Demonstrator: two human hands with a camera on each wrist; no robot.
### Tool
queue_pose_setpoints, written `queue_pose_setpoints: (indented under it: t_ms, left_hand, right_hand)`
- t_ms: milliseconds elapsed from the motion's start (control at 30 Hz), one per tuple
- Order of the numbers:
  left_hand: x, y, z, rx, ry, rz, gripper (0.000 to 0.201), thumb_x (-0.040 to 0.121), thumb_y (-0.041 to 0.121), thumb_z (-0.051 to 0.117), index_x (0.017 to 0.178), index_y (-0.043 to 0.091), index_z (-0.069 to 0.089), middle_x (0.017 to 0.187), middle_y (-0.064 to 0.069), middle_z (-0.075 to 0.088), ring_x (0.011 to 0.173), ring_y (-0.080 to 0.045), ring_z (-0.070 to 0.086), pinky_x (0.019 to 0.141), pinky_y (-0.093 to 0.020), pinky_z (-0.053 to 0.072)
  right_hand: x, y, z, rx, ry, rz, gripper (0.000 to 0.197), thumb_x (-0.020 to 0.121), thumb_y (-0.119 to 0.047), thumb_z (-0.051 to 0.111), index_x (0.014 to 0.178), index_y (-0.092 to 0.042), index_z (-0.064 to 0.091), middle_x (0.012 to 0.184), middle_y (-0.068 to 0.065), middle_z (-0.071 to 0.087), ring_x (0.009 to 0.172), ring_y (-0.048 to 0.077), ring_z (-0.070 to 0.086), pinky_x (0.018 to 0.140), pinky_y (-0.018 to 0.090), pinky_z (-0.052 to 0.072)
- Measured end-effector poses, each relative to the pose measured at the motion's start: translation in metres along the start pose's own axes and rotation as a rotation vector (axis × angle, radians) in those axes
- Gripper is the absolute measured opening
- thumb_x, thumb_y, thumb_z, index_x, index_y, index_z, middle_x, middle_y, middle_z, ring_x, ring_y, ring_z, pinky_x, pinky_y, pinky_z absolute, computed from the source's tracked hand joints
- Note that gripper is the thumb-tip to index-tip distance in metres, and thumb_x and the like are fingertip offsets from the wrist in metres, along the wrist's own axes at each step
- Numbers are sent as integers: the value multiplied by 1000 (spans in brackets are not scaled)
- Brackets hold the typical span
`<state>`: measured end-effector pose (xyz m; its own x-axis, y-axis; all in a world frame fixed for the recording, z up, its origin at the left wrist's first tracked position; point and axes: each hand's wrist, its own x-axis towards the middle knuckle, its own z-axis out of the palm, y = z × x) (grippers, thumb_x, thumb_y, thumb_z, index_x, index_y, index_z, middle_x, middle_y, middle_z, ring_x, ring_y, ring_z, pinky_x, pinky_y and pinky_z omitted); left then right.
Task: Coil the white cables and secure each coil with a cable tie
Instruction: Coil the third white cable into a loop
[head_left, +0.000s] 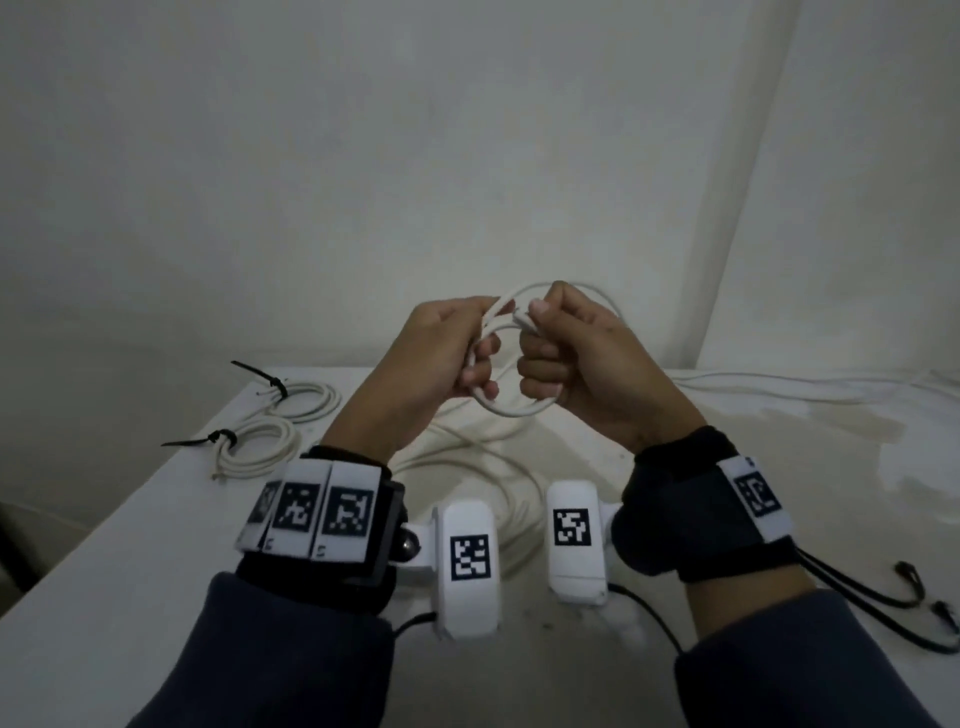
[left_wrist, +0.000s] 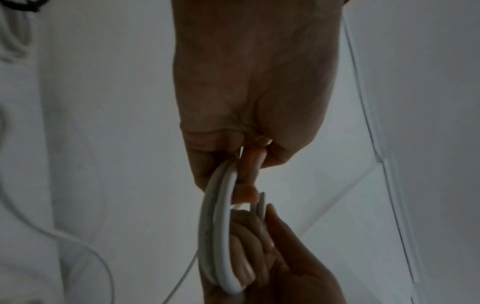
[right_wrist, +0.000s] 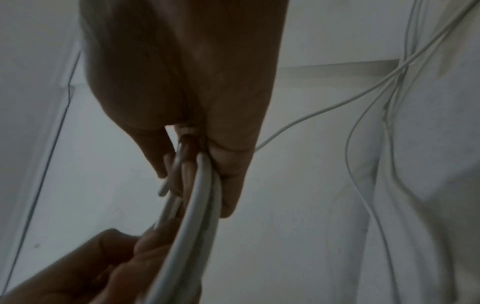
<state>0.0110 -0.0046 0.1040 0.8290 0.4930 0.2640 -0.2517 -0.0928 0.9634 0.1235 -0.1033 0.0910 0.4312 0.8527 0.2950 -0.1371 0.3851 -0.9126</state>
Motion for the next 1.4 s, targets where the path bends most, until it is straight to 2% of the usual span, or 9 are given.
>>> queue_pose_setpoints:
  t_ms: [333, 467, 567, 733, 833, 933, 1000, 1167, 1400]
  left_hand:
    - [-4, 9, -7, 76, -24, 107, 26, 99, 20, 44, 94, 3, 63, 53, 1, 36, 39, -11, 35, 52, -29, 51]
    - [-3, 9, -6, 387, 62, 211, 27, 98, 25, 48, 86, 4, 61, 43, 12, 47, 35, -6, 43, 55, -35, 56]
    - [-3, 10, -7, 611, 114, 290, 28, 100, 25, 41, 80, 11, 55, 48, 20, 54, 42, -3, 50, 46, -20, 46]
    - [-2, 8, -12, 842, 253, 487, 27, 97, 25, 42, 75, 12, 52, 56, 7, 44, 51, -8, 42, 49, -19, 31]
    - [0, 8, -15, 864, 336, 581, 27, 91, 29, 43, 73, 11, 53, 53, 7, 42, 51, -9, 40, 48, -17, 29]
    - [0, 9, -21, 877, 385, 620, 29, 85, 36, 41, 71, 13, 53, 51, 7, 41, 51, -8, 43, 49, -17, 31]
    - [-1, 9, -23, 871, 369, 648, 31, 83, 40, 41, 70, 15, 52, 51, 8, 43, 53, -6, 46, 48, -15, 31]
    - [-2, 13, -22, 739, 335, 735, 33, 83, 43, 43, 69, 15, 53, 53, 10, 46, 52, -4, 45, 50, -11, 29]
    - [0, 9, -17, 453, 360, 705, 30, 84, 37, 43, 69, 13, 51, 55, 12, 50, 50, 2, 44, 51, -11, 32]
  right_hand:
    - [3, -21, 4, -288, -49, -104, 25, 94, 5, 48, 76, -10, 55, 66, 9, 53, 59, 17, 43, 51, 24, 36]
    - [1, -19, 9, -449, -72, -171, 20, 95, 0, 51, 80, -12, 56, 66, 9, 59, 57, 18, 45, 56, 28, 42]
    - [0, -18, 13, -535, -42, -184, 10, 95, -2, 54, 93, -12, 53, 70, 10, 65, 58, 16, 50, 62, 31, 48]
    - [-1, -17, 21, -568, -20, -199, 38, 94, -6, 57, 130, -15, 47, 75, 7, 66, 68, 17, 64, 74, 33, 57]
    - [0, -19, 27, -658, 35, -250, 33, 92, -12, 60, 125, -12, 56, 83, 11, 61, 73, 22, 69, 77, 35, 59]
    - [3, -18, 26, -1119, 199, -380, 31, 84, -41, 65, 113, -30, 64, 91, 1, 48, 87, 16, 53, 86, 17, 43]
    - [2, -18, 25, -1312, 291, -475, 30, 79, -52, 64, 103, -34, 67, 99, 1, 41, 97, 16, 39, 85, 18, 31]
    - [3, -16, 26, -865, 58, -499, 24, 88, -35, 65, 82, -13, 56, 85, 4, 67, 81, 22, 68, 72, 41, 54]
    - [-2, -14, 41, -415, -113, -215, 20, 99, -22, 47, 103, -4, 54, 67, 10, 63, 74, 22, 66, 84, 38, 56]
